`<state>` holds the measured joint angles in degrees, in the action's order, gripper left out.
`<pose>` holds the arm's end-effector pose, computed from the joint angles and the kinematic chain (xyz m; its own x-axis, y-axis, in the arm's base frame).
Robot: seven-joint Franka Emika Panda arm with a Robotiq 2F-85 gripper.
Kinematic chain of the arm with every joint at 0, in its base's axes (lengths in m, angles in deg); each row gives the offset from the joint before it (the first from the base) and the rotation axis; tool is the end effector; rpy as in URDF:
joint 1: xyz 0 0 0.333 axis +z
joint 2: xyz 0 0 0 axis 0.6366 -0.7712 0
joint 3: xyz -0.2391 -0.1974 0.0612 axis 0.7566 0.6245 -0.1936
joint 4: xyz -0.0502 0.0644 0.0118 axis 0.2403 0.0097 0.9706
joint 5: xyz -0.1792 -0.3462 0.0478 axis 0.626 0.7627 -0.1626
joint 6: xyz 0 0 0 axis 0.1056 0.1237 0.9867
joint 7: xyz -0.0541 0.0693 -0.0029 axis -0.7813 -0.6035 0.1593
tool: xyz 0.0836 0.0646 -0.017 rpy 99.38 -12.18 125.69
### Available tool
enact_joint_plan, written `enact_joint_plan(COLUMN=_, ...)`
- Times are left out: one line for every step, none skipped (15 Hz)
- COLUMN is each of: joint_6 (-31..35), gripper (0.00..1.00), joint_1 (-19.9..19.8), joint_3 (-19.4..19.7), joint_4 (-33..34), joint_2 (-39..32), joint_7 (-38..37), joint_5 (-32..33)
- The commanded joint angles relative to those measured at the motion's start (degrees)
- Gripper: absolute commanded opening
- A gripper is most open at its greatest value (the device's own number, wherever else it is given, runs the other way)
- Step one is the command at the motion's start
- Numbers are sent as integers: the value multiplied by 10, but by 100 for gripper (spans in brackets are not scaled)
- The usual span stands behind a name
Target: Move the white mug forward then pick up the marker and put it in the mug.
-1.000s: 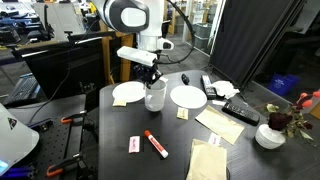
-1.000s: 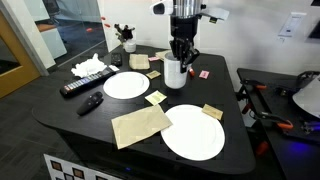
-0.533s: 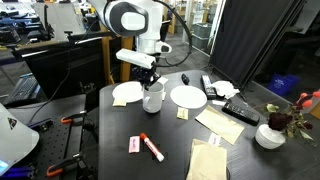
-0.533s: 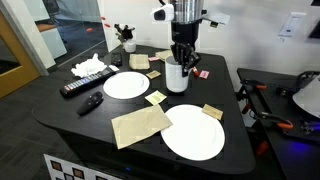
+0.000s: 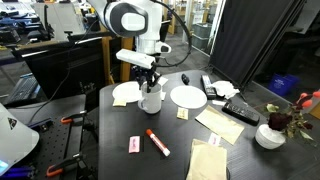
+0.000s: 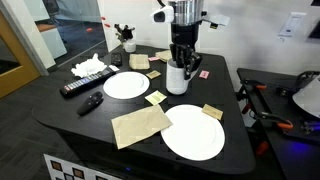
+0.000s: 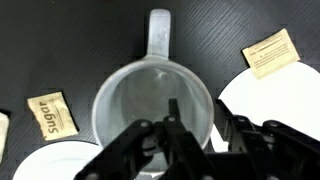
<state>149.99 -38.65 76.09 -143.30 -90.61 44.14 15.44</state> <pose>0.5092 0.0573 0.2471 0.7555 0.6442 -0.1194 0.6459 -0.7629 -0.0289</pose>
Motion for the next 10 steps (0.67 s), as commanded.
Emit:
enact_joint_plan(joint_6=7, gripper=72, joint_1=4, joint_3=-1, joint_4=-12, joint_2=25, joint_7=-18, joint_5=5)
enact_joint_plan(joint_6=9, gripper=81, joint_1=5, joint_3=-1, joint_4=-14, joint_2=31, joint_7=-20, joint_5=6)
enact_joint_plan(joint_6=9, gripper=87, joint_1=6, joint_3=0, joint_4=-18, joint_2=39, joint_7=-23, joint_5=7)
enact_joint_plan(joint_6=8, gripper=95, joint_1=7, joint_3=0, joint_4=-19, joint_2=45, joint_7=-24, joint_5=7)
enact_joint_plan(joint_6=7, gripper=99, joint_1=8, joint_3=1, joint_4=-21, joint_2=54, joint_7=-32, joint_5=10)
enact_joint_plan(joint_6=4, gripper=100, joint_1=8, joint_3=2, joint_4=-21, joint_2=60, joint_7=-35, joint_5=11)
enact_joint_plan(joint_6=4, gripper=100, joint_1=8, joint_3=3, joint_4=-23, joint_2=68, joint_7=-38, joint_5=12)
enact_joint_plan(joint_6=2, gripper=100, joint_1=8, joint_3=4, joint_4=-24, joint_2=76, joint_7=-40, joint_5=11)
enact_joint_plan(joint_6=0, gripper=100, joint_1=8, joint_3=5, joint_4=-26, joint_2=85, joint_7=-45, joint_5=13)
enact_joint_plan(joint_6=-1, gripper=100, joint_1=8, joint_3=6, joint_4=-28, joint_2=93, joint_7=-47, joint_5=14)
